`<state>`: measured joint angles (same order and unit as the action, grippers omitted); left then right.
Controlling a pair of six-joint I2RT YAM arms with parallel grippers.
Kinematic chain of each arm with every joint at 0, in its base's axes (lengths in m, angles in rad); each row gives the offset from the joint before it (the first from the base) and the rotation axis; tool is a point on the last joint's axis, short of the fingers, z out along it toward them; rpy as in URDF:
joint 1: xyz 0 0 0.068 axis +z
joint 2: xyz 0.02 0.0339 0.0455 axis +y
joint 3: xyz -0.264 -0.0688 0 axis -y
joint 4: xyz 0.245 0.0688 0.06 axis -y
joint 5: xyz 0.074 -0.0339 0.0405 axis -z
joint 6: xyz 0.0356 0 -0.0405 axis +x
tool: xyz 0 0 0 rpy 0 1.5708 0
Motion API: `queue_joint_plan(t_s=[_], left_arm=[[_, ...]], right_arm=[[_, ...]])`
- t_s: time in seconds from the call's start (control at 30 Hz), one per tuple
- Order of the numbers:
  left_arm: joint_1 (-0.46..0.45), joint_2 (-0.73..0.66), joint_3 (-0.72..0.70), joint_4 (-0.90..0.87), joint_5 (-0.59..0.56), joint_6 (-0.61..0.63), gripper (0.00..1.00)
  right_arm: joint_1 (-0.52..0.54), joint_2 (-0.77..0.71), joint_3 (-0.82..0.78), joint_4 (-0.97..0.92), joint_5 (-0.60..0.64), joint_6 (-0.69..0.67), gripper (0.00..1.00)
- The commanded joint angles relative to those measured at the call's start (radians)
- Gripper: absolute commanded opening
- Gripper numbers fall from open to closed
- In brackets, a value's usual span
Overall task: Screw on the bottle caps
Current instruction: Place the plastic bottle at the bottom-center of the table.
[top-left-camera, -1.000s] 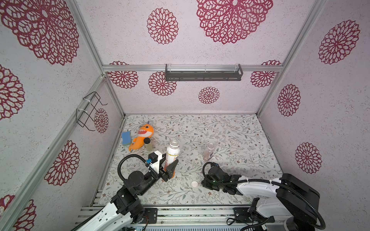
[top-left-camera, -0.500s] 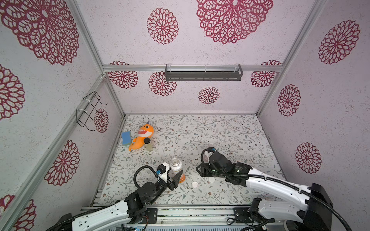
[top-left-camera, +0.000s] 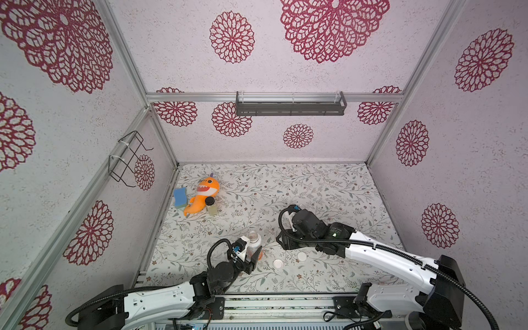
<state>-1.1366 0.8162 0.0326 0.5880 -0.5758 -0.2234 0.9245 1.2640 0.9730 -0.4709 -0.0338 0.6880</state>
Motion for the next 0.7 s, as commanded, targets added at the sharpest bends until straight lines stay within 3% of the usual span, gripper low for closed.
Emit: queue_joint_plan(t_s=[0.0, 0.4, 0.67], left_arm=[[-0.012, 0.035, -0.012, 0.078, -0.048, -0.034, 0.66], [-0.018, 0.128, -0.035, 0.142, -0.081, -0.098, 0.67], [-0.027, 0.124, -0.028, 0.114, -0.078, -0.107, 0.8]], right_arm=[[-0.004, -0.036, -0.021, 0.0, 0.001, -0.001, 0.56], [0.02, -0.019, -0.231, 0.065, 0.006, 0.123, 0.49], [0.078, 0.072, -0.225, 0.103, 0.032, 0.149, 0.42]])
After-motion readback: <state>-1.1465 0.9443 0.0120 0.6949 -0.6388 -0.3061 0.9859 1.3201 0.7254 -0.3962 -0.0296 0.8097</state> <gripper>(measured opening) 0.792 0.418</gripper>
